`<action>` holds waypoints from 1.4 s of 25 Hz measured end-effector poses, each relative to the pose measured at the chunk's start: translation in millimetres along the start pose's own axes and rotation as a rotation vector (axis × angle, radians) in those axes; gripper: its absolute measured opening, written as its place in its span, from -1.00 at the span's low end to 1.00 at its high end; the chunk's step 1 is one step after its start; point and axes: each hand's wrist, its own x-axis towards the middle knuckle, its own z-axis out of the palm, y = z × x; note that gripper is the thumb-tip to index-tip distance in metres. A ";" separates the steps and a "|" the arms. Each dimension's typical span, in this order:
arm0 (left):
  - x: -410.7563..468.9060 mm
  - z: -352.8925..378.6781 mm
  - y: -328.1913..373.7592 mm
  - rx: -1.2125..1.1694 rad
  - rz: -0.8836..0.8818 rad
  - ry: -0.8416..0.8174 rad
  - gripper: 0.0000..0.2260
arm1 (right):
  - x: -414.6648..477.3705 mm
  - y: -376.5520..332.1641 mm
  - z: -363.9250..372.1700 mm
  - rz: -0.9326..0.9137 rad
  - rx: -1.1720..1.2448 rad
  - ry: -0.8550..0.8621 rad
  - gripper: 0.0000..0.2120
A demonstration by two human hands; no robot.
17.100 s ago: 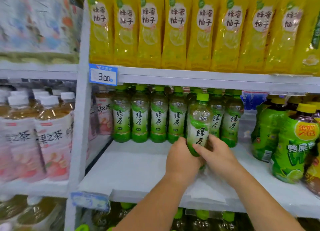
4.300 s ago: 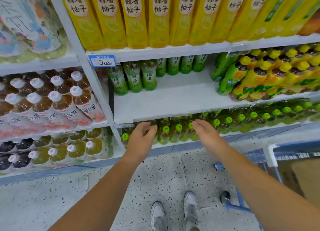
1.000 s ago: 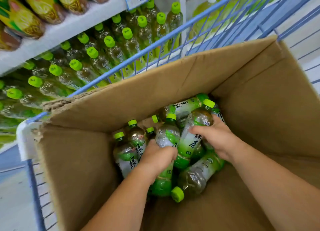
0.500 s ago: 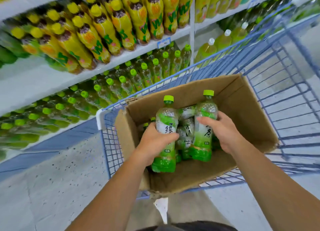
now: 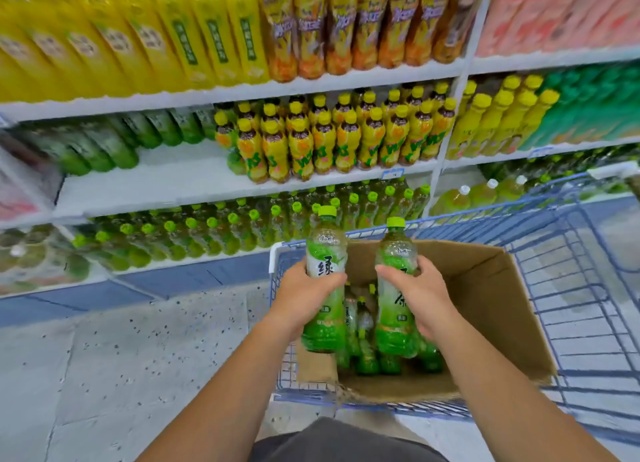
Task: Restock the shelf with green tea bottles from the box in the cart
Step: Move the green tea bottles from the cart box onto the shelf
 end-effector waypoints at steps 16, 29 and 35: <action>-27.3 -313.3 26.9 -0.063 0.155 0.258 -0.69 | -65.0 -82.0 308.1 -0.201 -0.129 -0.133 -0.52; 26.1 -494.8 41.9 0.027 0.236 0.431 -0.55 | -30.7 -128.1 494.8 -0.281 -0.178 -0.237 -0.53; 100.1 -516.5 57.4 0.067 0.277 0.396 -0.54 | 41.0 -137.0 531.4 -0.327 -0.214 -0.219 -0.58</action>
